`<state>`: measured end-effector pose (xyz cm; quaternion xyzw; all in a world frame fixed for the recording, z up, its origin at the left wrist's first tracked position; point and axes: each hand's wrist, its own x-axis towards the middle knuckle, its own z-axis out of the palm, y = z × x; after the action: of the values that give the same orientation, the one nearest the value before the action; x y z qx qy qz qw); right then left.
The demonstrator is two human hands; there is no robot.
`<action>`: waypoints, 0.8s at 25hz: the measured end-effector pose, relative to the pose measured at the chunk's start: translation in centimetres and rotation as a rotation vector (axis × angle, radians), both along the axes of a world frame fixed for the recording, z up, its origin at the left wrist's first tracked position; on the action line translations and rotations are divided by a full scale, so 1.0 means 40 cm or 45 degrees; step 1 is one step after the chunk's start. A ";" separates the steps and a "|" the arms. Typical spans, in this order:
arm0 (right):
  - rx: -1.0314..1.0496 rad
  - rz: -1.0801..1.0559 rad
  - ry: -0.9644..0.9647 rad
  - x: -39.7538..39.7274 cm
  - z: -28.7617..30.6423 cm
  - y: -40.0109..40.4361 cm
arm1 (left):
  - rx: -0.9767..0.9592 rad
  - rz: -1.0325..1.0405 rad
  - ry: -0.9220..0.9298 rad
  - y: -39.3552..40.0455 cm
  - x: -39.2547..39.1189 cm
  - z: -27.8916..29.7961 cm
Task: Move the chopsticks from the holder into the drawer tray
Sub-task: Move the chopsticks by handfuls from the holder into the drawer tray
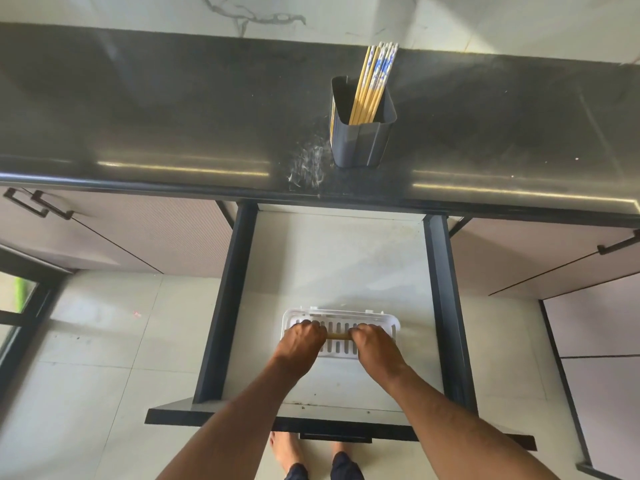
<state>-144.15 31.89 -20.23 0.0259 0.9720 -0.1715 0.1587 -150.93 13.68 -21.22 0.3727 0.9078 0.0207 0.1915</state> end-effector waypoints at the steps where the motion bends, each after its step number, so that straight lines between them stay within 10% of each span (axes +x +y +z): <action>1: 0.002 -0.003 0.010 -0.003 -0.004 -0.001 | 0.020 0.008 -0.010 0.001 -0.005 -0.007; 20: 0.068 -0.015 0.029 0.004 -0.007 0.016 | 0.168 0.227 -0.015 -0.010 0.004 -0.032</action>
<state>-143.98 32.54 -20.51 0.0341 0.9778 -0.1467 0.1460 -150.76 13.28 -22.51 0.3020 0.9329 0.0994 0.1691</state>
